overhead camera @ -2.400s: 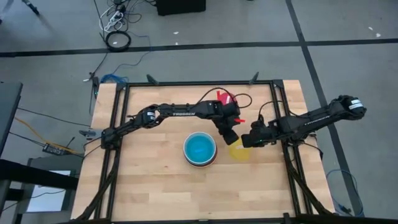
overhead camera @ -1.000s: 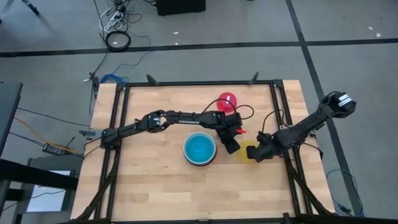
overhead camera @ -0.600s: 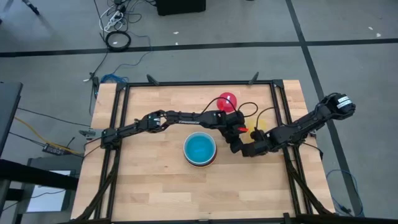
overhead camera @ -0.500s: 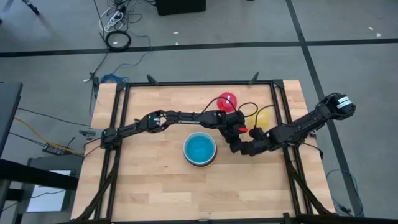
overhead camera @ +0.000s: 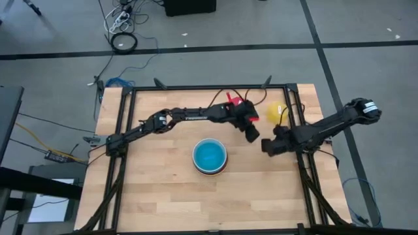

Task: Nest bowls inside each other
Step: Stack the pink bowl on top of the blue bowl

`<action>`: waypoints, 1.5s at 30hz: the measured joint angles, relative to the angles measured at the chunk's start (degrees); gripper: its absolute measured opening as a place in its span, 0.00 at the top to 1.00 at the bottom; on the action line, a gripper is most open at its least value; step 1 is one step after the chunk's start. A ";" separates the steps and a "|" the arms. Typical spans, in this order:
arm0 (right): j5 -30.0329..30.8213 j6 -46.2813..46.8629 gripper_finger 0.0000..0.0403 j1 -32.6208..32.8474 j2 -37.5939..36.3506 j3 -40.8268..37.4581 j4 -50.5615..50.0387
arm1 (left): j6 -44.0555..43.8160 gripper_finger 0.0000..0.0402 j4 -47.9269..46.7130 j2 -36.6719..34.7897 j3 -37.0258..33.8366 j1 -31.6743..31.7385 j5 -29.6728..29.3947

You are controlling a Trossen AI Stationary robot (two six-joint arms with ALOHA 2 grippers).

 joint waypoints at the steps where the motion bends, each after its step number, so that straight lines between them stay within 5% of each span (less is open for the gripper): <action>1: 0.91 -0.34 1.00 -1.23 -1.14 0.04 0.34 | -0.25 0.99 1.46 0.02 0.00 0.48 -1.04; 11: 7.35 -15.32 1.00 -13.33 -3.58 3.57 7.06 | 1.25 0.99 -0.55 -2.47 -0.02 5.00 -3.69; 20: 4.31 -28.57 1.00 -25.71 2.91 4.22 18.05 | 9.20 0.99 -16.52 -7.93 0.07 10.37 -20.23; 34: -1.38 -36.65 1.00 -31.37 8.52 4.37 31.15 | 9.99 0.99 -14.62 -4.13 -0.22 15.64 -15.04; 45: -1.45 -41.07 1.00 -31.33 8.12 9.72 29.67 | 6.51 0.99 -15.92 -0.52 0.13 16.01 -0.63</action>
